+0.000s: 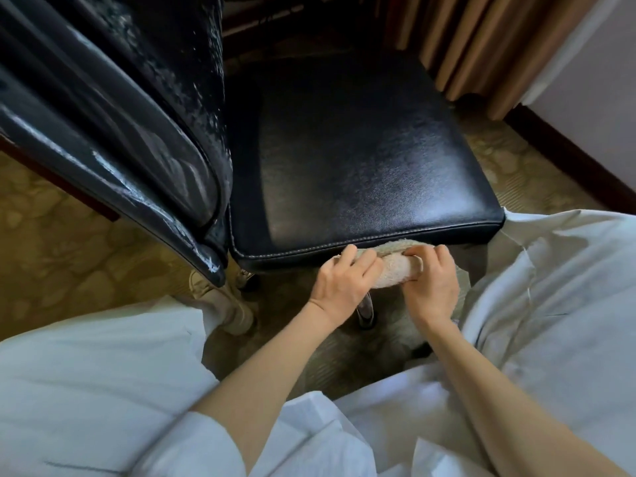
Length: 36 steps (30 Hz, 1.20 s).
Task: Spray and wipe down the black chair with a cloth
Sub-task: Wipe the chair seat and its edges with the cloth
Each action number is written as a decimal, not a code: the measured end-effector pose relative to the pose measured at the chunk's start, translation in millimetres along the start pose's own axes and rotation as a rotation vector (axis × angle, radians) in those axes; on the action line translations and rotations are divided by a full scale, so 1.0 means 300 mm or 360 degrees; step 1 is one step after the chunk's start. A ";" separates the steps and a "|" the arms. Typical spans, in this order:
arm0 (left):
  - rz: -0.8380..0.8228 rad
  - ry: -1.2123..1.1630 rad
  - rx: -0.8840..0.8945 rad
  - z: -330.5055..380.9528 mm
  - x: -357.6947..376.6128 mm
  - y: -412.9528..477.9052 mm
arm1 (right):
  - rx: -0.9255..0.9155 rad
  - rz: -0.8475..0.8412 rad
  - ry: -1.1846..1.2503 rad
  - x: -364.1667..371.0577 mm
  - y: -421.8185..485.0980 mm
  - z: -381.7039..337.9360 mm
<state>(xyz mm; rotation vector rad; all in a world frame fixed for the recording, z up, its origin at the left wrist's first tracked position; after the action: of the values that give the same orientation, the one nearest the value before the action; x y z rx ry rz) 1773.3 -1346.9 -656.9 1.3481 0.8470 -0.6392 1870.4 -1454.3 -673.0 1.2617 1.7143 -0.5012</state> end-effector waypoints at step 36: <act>-0.0101 -0.0076 0.0005 0.042 0.065 0.012 | 0.0317 0.0059 0.0223 -0.008 0.001 0.057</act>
<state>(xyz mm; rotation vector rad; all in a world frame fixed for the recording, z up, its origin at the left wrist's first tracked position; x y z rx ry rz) 1789.1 -1357.3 -670.8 1.3078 0.8531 -0.7196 1878.0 -1468.4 -679.3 1.4985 1.7876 -0.5847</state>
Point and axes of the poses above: each hand's wrist, its own y-axis towards the middle knuckle, its own x-axis out of the palm, z = x × y, the point moved 5 cm from there along y, towards the middle knuckle, and after that the axes turned 1 degree about -y, right-handed, at the moved point
